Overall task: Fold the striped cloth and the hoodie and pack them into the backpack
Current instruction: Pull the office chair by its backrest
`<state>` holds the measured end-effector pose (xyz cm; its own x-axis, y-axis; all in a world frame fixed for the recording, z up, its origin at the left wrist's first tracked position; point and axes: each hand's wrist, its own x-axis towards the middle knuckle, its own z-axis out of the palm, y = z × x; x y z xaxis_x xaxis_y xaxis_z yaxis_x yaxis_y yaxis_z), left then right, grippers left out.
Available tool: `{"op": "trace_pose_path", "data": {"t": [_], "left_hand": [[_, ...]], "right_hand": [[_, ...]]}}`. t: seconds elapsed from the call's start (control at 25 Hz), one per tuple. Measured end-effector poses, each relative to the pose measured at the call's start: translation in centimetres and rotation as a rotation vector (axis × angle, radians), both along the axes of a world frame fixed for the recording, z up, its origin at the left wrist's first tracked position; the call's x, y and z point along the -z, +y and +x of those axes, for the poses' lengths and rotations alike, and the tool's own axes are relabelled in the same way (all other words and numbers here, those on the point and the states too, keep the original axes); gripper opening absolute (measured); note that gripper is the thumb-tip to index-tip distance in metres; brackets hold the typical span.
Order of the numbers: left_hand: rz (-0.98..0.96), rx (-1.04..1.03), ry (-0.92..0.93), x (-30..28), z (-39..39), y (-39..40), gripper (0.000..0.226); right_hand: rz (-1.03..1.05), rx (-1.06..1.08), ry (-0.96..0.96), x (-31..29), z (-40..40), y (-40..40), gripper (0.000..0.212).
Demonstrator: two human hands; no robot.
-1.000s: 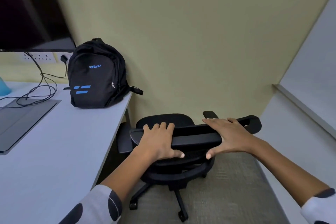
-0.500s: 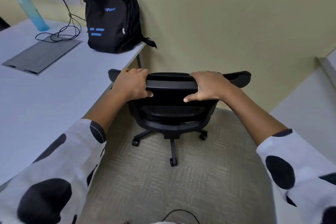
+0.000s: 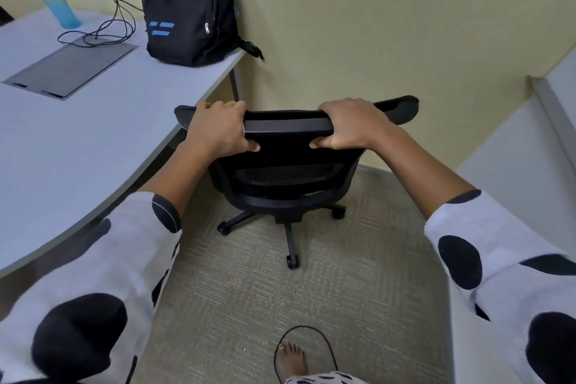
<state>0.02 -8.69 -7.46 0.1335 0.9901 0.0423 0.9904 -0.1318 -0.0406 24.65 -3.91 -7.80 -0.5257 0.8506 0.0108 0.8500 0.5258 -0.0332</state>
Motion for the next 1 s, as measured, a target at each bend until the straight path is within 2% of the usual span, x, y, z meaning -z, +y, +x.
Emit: {"op": "trace_pose_path", "data": {"t": [0.4,0.64,1.0], "left_hand": [[0.043,-0.047,-0.028,0.6,2.4,-10.7,0.055],[0.052,-0.089,0.005,0.6,4.8,-17.6,0.063],[0.047,-0.164,-0.012,0.6,9.9,-24.3,0.068]], "right_hand": [[0.027,-0.045,0.005,-0.1,2.4,-10.2,0.056],[0.028,-0.108,0.01,-0.2,4.6,-16.2,0.056],[0.035,-0.236,0.045,-0.2,9.0,-20.1,0.052]]}}
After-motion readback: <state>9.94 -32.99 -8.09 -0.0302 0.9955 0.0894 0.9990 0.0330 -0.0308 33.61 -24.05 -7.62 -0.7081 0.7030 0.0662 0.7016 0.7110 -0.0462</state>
